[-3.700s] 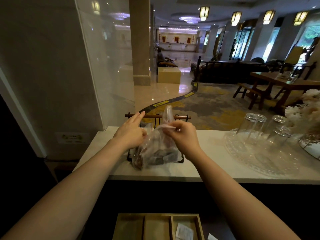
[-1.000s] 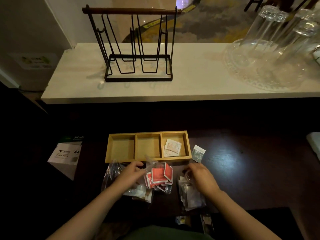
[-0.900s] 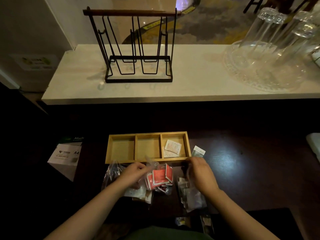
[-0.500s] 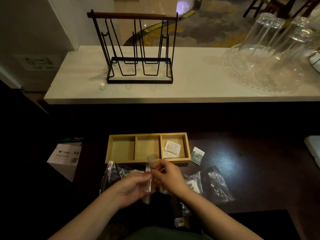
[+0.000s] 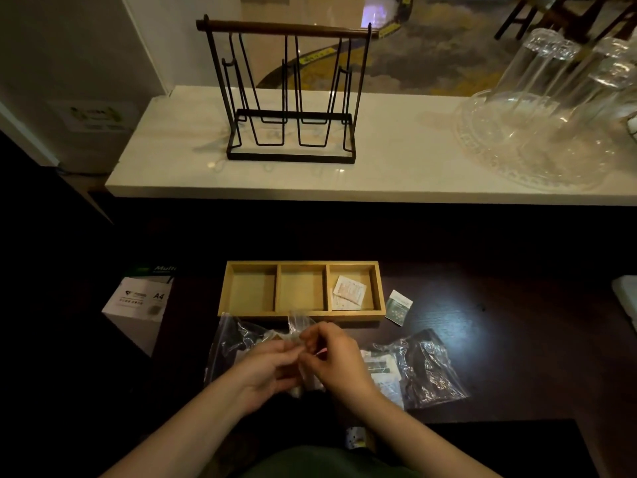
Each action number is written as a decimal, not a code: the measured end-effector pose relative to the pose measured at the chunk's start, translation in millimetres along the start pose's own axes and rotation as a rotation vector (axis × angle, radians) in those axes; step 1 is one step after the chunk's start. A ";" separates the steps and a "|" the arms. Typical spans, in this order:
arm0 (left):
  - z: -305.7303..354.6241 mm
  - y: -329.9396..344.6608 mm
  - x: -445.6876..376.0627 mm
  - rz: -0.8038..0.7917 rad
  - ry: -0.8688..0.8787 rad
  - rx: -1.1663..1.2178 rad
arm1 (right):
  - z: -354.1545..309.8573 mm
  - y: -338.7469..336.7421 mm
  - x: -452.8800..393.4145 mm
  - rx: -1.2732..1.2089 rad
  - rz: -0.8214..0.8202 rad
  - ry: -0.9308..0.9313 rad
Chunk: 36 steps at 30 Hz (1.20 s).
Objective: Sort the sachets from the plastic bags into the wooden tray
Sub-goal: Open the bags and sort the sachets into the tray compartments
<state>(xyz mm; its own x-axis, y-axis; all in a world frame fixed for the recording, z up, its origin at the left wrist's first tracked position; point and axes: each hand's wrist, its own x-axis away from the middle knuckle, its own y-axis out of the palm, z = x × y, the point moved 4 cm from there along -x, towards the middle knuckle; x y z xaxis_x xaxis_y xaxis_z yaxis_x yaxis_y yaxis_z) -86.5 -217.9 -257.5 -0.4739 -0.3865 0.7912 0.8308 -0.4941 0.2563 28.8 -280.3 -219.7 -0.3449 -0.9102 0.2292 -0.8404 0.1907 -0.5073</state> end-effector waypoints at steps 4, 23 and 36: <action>2.3 -6.9 0.2 0.061 0.102 -0.218 | -2.9 6.5 7.3 0.106 -0.049 -0.019; -3.9 -2.9 6.7 0.126 0.246 -0.307 | 8.9 -2.4 11.2 -0.281 -0.105 0.160; 4.1 6.9 9.2 0.058 0.265 -0.241 | 1.9 -7.4 4.4 0.045 0.015 0.090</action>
<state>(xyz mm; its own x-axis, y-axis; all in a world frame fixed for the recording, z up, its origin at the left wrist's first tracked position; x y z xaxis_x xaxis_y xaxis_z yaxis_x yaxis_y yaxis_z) -83.9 -221.7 -246.2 -0.5132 -0.5921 0.6213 0.7808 -0.6227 0.0515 34.3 -286.3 -216.4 -0.3953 -0.8701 0.2944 -0.8160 0.1854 -0.5475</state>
